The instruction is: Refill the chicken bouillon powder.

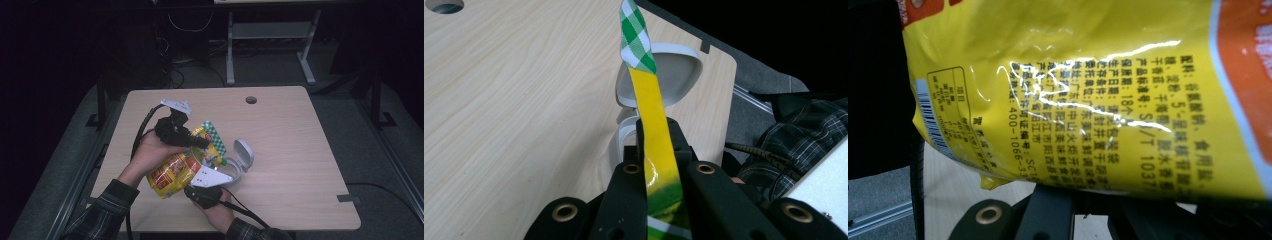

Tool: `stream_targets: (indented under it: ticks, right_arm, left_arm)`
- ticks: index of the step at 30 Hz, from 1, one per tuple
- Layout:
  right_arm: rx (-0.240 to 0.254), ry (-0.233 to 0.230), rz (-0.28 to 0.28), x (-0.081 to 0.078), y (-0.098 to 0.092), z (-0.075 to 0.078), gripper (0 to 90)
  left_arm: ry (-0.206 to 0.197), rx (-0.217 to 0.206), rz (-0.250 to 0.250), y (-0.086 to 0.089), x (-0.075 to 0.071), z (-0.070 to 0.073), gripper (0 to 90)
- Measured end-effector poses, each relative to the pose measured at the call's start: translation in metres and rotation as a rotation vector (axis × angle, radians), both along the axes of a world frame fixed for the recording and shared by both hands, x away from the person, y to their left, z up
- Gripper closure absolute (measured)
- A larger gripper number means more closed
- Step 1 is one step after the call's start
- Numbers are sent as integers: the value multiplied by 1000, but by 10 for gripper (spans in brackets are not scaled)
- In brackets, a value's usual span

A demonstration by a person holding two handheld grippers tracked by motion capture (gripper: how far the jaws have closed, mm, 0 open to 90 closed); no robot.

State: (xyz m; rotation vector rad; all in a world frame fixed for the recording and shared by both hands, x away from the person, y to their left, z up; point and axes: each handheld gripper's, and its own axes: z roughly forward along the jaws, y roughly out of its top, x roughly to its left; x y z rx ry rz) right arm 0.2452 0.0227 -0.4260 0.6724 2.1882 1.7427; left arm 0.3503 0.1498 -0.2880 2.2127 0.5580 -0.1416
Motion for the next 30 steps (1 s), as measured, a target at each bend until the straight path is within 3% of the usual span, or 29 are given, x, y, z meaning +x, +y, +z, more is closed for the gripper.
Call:
stream_targets:
  ticks: [6,23,24,30]
  right_arm:
    - [8,4,6,1,-2,0,900]
    - [18,8,25,2,-4,-1,899]
    - [16,5,25,2,-4,0,900]
    - [19,2,28,1,-5,0,900]
  left_arm:
    - [20,16,16,-6,1,-1,900]
    - [18,107,25,-19,5,-3,900]
    - [18,128,23,-21,5,-4,900]
    - [23,134,25,-24,6,-4,900]
